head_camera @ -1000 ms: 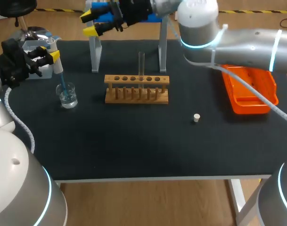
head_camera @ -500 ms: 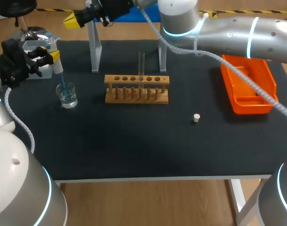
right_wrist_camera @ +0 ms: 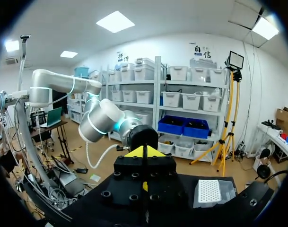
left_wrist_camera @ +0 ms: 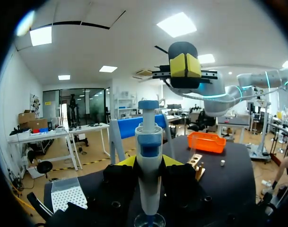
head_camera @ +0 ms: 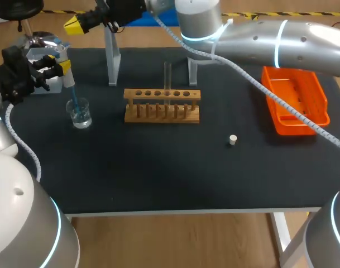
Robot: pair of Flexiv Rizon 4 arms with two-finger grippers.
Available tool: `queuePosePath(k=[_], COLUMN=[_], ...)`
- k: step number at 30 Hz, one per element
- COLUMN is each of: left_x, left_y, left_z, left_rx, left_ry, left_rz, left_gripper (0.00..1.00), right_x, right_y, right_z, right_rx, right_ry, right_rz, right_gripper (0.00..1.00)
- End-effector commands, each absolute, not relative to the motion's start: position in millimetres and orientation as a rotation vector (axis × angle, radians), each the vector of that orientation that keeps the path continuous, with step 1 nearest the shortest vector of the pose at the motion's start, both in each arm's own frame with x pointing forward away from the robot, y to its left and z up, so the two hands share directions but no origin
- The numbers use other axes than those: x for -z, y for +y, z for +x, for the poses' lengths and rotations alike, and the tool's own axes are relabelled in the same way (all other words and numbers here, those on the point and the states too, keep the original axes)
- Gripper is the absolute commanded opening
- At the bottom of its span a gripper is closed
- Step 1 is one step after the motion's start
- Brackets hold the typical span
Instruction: Invert the test tube, pick up the pipette, mount the tip to pipette, aspirate from beaker and dispense into the tube, eject the tip, return the pipette, and cap with the stopper.
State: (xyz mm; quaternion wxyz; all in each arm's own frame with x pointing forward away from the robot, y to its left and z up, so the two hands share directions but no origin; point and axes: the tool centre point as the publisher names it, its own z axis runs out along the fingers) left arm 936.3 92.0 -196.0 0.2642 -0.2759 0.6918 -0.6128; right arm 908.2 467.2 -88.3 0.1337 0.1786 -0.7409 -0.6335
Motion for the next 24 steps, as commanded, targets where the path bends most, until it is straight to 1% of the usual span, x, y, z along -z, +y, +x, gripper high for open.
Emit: queuePosePath(k=[1,24], left_x=[196,196], left_y=[91,91], left_z=[936,936], left_rx=[1.654,1.654], left_ry=[1.866,1.866], left_rz=[-0.748,-0.748], left_gripper=[0.00,0.00], right_x=[92,100], right_y=[477,507], right_z=[912,917], right_rx=[1.838,1.919], right_ry=[-2.098,-1.974], right_rz=[0.552,0.495], right_gripper=[0.00,0.00])
